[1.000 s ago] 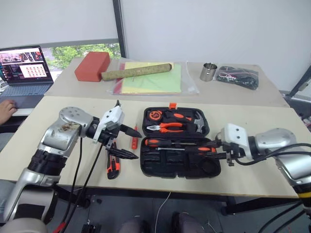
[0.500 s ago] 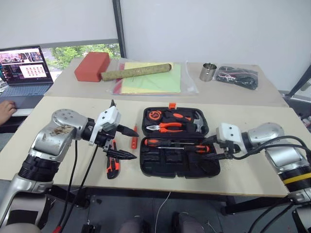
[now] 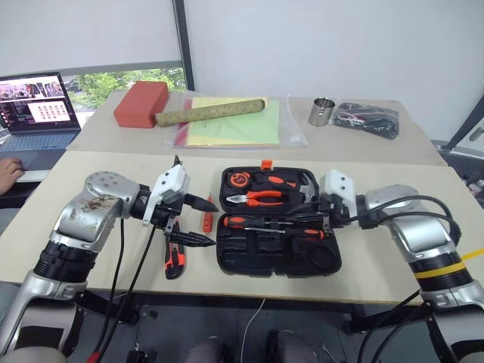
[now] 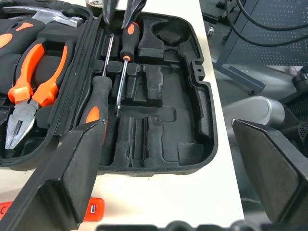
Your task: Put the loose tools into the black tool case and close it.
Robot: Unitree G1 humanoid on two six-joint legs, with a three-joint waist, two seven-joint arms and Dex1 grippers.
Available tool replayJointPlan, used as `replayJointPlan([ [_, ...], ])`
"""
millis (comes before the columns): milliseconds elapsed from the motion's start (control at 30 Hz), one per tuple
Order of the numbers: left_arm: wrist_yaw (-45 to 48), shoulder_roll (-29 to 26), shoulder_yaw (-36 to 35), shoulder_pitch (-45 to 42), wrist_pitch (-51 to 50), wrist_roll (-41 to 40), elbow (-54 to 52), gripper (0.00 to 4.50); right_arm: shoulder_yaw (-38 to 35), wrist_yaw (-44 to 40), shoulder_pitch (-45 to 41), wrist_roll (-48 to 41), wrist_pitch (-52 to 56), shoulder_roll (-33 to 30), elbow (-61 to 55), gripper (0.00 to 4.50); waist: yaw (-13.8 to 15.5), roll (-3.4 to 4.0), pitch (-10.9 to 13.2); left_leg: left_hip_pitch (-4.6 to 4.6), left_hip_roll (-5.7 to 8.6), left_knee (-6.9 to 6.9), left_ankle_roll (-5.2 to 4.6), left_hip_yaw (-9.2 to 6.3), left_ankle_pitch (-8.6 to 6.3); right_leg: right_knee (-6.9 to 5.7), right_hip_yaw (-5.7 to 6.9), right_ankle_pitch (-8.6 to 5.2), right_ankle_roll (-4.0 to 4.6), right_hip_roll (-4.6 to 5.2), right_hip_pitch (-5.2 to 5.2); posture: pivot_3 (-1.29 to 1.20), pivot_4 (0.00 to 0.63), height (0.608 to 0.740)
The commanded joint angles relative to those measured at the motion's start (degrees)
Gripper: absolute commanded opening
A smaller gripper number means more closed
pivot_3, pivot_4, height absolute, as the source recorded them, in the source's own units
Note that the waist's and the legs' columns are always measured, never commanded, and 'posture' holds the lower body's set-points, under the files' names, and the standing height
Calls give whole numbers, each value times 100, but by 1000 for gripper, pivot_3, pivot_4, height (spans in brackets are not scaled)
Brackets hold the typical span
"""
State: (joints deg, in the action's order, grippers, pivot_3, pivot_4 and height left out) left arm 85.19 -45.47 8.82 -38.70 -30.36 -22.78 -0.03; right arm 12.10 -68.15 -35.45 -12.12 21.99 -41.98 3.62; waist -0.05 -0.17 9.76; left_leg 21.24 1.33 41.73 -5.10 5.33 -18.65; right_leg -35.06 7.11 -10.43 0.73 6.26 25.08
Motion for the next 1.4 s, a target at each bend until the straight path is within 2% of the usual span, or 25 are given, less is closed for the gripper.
replayJointPlan([
  [33, 34, -1, -49, -205, 75, -43, 10, 4500, 214, 127, -15, 404, -301, 30, 100, 9, -10, 0, 0, 0, 0, 0, 0, 0, 0, 0, -1, 0, 0, 0, 0, 0, 150, 740],
  [267, 25, 57, -6, -288, 151, 9, 125, 4500, 660, 66, 296, 878, -616, 92, 121, 9, -25, 0, 0, -1, -1, -1, 1, 0, 0, 1, 1, -1, 1, -6, -1, 0, 150, 740],
  [400, 18, 75, -6, -295, 169, 28, 144, 4500, 477, 282, 272, 900, -647, 208, 82, 9, -30, 0, 0, -5, -1, -2, 1, -1, 0, 3, 1, -2, 1, -7, -6, 0, 150, 740],
  [733, -132, 24, -61, -174, 107, 62, 100, 4500, -382, 244, -143, -78, 377, 255, -569, 9, -61, 1, 0, -5, -3, -1, 3, -1, 1, -1, -2, -1, 2, -7, -3, 0, 150, 740],
  [867, -913, -148, -534, 295, -307, 72, -103, 4500, -842, 278, -151, -940, 1389, 229, -1382, 9, -63, 1, 1, -5, -5, -2, 3, -4, 1, 0, -4, -1, 3, -4, -3, 0, 150, 740],
  [900, -1122, -212, -714, 483, -425, 52, -183, 4500, -952, 293, -132, -1161, 1616, 204, -1591, 584, -68, 2, 1, -4, -6, -3, 3, -6, 1, 1, -4, -1, 3, -2, -1, 0, 150, 740],
  [933, -1339, -305, -945, 749, -597, 13, -316, 4500, -1056, 287, -86, -1389, 1820, 157, -1824, 727, -72, 2, 1, -5, -8, -4, 3, -7, 1, 0, -5, 0, 4, 6, 1, 0, 150, 740],
  [1167, -2405, -787, -2699, 3015, -1533, -122, -1523, 4500, -1402, 476, 230, -2190, 2296, -5, -2807, 3211, -72, 2, 2, -10, -10, -27, 6, -12, -1, 6, -8, -1, 4, 18, 4, 0, 150, 740],
  [1300, -2886, -729, -3059, 3277, -2129, -323, -1945, 4500, -1360, 620, 383, -2290, 2268, -35, -3025, 4448, 49, 2, 5, -11, -5, -26, 39, -15, -17, 3, -6, -2, 1, 26, 3, 0, 150, 740],
  [1400, -3161, -693, -2907, 2884, -2860, -728, -2231, 4500, -1282, 673, 407, -2311, 2217, -52, -3094, 4448, 117, 2, 5, -11, 2, -21, 57, -20, -23, 0, -5, -1, 0, 27, -3, 0, 150, 740],
])
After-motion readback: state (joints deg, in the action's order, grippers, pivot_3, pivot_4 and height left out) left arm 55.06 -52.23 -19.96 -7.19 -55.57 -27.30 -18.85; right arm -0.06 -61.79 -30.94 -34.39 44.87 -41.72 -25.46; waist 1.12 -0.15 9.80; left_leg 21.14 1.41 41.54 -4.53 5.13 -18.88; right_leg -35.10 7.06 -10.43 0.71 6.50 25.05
